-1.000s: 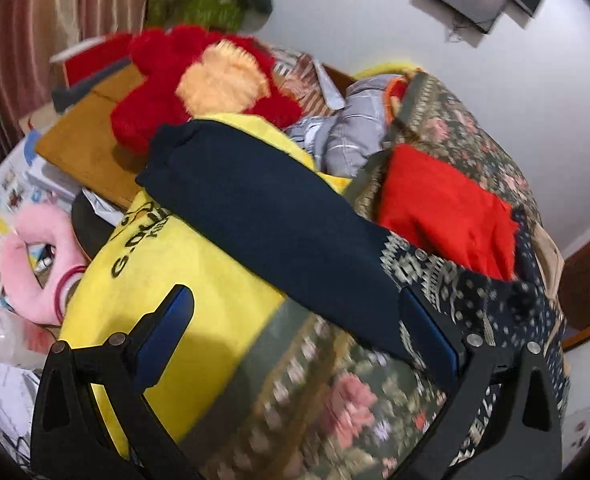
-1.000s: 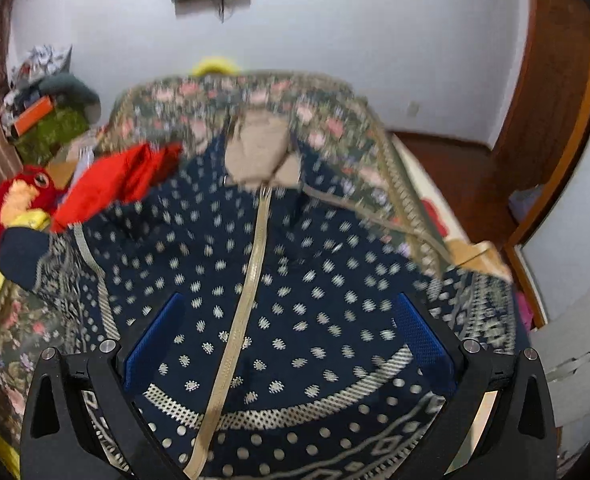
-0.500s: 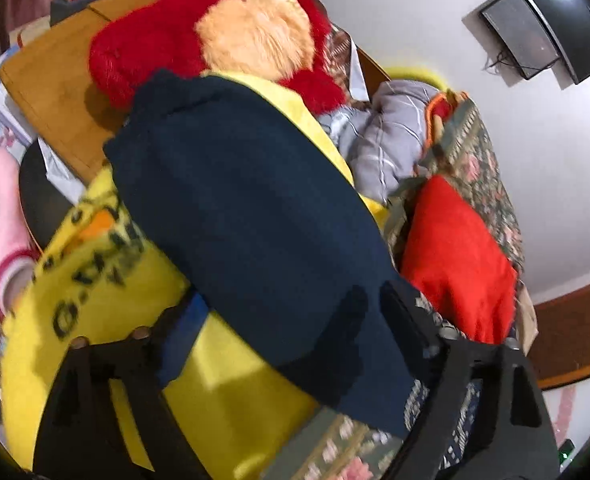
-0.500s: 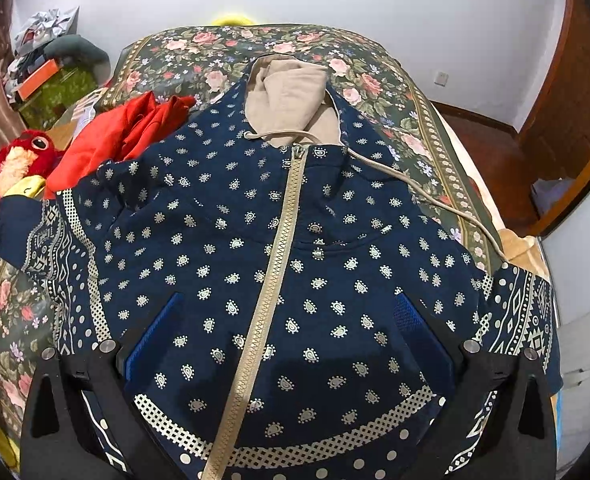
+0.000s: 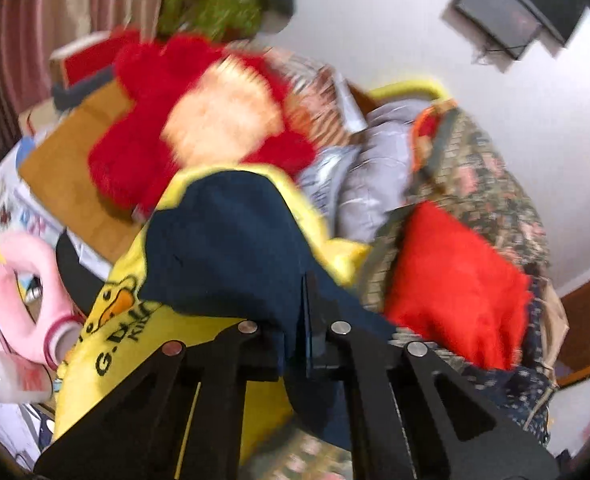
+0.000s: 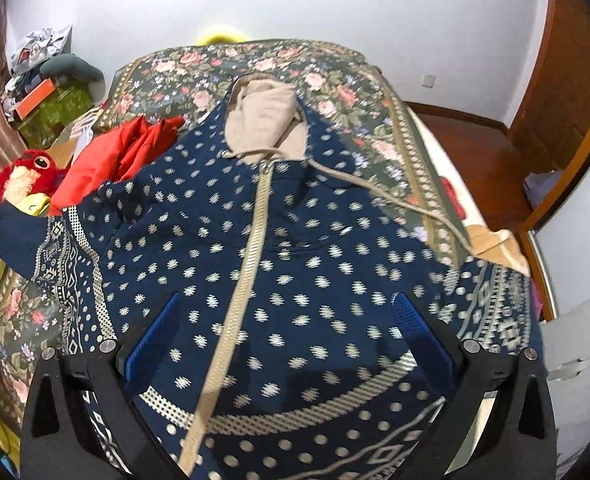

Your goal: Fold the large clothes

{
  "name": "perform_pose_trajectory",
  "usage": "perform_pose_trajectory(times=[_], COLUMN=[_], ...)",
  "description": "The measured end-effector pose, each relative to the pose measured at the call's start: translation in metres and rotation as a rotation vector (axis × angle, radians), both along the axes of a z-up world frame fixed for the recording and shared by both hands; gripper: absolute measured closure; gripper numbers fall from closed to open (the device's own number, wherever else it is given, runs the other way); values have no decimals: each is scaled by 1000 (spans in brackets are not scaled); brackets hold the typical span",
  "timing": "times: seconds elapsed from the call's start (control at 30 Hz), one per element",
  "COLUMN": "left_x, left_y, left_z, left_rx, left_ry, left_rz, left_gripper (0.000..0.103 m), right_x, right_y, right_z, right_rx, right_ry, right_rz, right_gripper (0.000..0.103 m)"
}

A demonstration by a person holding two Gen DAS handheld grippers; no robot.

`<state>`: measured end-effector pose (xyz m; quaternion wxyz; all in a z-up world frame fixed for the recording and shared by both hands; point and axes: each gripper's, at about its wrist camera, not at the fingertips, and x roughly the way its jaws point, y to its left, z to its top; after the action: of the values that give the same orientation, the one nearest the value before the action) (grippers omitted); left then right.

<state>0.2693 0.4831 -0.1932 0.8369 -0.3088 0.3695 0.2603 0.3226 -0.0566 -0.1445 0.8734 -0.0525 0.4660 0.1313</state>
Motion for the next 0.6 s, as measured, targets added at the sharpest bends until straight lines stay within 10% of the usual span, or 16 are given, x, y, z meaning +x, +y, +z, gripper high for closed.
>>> perform_pose_trajectory(times=[0.3,0.6], left_x=[23,51], left_y=[-106,-241], left_z=[121,180], left_rx=[146,182], left_ry=[-184,-310], left_rz=[-221,-450], left_gripper=[98,98], right_x=[-12,-31], right_y=[-26,-55], right_z=[25,29], right_rx=[-4,52], right_ry=[-63,-75], right_rz=[11,9], right_gripper=[0,0])
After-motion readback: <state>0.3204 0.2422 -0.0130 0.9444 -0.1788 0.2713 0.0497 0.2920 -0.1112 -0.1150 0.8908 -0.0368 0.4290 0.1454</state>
